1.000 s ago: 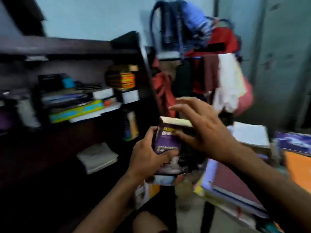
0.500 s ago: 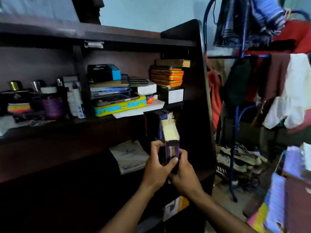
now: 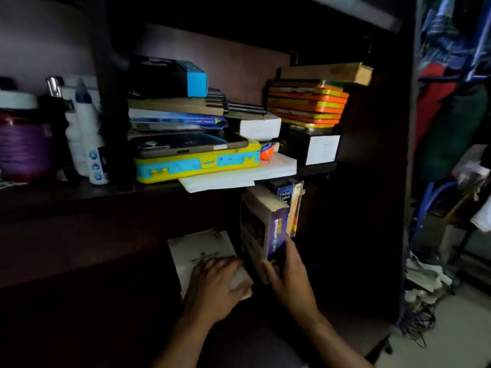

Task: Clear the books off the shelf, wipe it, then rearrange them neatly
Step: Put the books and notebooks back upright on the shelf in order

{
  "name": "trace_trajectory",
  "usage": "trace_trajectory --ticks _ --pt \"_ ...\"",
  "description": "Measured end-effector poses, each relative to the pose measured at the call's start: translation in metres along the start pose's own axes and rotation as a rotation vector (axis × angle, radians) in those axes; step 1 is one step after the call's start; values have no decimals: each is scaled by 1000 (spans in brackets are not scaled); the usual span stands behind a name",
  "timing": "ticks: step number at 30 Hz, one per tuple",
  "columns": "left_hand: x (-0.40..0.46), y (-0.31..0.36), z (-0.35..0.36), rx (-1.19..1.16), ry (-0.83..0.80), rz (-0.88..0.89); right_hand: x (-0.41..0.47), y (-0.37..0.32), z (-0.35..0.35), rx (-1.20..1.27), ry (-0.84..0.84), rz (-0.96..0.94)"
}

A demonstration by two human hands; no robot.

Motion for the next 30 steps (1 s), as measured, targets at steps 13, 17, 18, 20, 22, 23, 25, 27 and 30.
trace_trajectory --ticks 13,17,18,20,22,23,25,27,30 --pt "-4 0 -1 -82 -119 -7 -9 -9 4 -327 10 -127" --pt "-3 -3 2 -42 -157 -12 -5 -4 14 -372 -74 -106" --pt "-3 -2 3 -8 -169 -3 -5 -2 17 -380 -109 -90" --pt "-4 4 3 25 -206 6 -2 3 25 -422 -172 -77" --pt "-2 10 4 45 -263 2 0 6 30 -472 -205 -85" --pt "2 11 5 59 -306 2 1 8 32 -480 -221 -73" --pt "24 9 6 28 -380 -13 4 13 33 -453 -243 -38" --pt "57 8 5 -154 -354 -74 8 19 35 -427 -266 15" --pt "77 20 9 -363 -196 -158 10 28 43 -497 -341 35"
Point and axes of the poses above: each hand's wrist, its own x-axis towards the middle knuckle, its own z-axis out of the palm, y = z × x, the point moved 7 cm from there along x, towards the middle knuckle, and after that the axes turned 14 degrees about x, right-handed, at the moved point
